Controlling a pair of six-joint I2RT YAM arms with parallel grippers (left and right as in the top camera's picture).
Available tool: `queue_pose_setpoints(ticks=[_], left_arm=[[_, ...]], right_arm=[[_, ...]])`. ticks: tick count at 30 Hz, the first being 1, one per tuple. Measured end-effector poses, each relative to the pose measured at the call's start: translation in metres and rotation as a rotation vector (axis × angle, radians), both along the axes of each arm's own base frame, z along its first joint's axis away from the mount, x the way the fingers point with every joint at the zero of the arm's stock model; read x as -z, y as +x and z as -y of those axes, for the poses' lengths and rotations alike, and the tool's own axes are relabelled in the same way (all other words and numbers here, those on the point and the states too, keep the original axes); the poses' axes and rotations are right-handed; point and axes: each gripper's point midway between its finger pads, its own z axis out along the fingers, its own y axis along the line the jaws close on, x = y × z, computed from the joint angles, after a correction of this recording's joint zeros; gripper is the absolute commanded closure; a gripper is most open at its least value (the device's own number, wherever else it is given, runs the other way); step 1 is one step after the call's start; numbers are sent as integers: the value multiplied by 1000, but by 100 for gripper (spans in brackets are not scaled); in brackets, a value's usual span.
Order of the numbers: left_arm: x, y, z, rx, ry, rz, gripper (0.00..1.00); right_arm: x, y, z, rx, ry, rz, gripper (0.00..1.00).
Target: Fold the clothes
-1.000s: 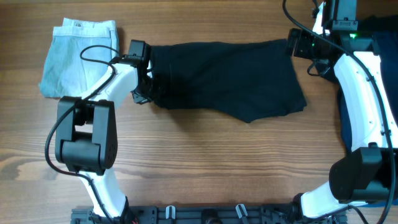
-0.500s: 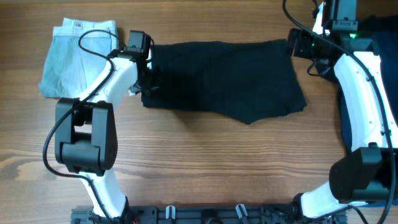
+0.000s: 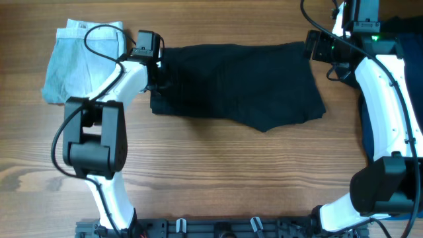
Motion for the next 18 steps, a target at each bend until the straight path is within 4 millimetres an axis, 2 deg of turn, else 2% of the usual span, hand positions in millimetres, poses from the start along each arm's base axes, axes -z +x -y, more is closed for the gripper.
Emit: queue_pose_setpoints(ticks=[1,4,5,9,13,18], left_arm=[[3,1,-2,2,13,-3,23],[5,8,-3,1,26,7,59],[5,8,-3,1,24,6,68],[6,9,1,9,-3,4,70],[6,9,4,11,-19,4,96],[3,8,6,16,-28,-6,96]], right_arm=[[0,0,0,0,0,0,1],[0,0,0,0,0,0,0],[0,0,0,0,0,0,1],[0,0,0,0,0,0,0],[0,0,0,0,0,0,1],[0,0,0,0,0,0,1]])
